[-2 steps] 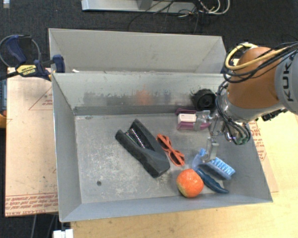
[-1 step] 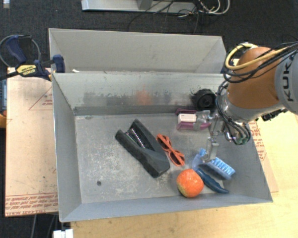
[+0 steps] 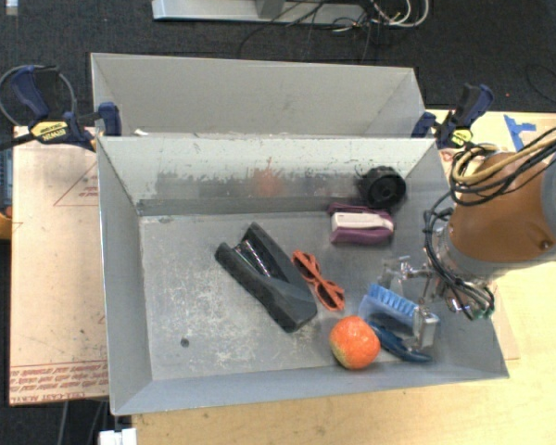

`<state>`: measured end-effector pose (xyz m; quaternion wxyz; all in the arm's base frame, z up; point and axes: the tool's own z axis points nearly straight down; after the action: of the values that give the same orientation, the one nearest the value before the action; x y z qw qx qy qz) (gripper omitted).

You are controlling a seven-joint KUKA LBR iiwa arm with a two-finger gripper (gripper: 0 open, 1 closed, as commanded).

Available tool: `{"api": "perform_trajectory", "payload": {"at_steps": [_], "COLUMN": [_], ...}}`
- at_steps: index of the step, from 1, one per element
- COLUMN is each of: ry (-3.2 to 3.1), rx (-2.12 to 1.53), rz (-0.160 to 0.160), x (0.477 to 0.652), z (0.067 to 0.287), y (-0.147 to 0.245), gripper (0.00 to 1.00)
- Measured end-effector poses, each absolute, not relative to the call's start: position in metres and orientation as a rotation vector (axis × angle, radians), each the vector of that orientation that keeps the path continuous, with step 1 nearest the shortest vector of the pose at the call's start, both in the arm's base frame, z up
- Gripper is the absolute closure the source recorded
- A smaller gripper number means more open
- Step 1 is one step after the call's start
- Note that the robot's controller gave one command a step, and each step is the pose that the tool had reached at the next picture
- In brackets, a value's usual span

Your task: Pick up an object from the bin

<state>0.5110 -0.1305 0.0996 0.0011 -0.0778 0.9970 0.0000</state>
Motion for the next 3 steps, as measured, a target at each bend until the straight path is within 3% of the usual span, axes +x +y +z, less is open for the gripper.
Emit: {"api": "perform_trajectory", "payload": {"at_steps": [1, 2, 3], "ry": [3.127, 3.094, 3.103], "rx": [-0.228, -0.555, 0.424], "rz": [-0.001, 0.004, 0.002], "x": [0.527, 0.516, 0.535], "z": [0.124, 0.071, 0.085], "y": [-0.15, -0.147, -0.152], "gripper": [0.0, 0.0, 1.0]}}
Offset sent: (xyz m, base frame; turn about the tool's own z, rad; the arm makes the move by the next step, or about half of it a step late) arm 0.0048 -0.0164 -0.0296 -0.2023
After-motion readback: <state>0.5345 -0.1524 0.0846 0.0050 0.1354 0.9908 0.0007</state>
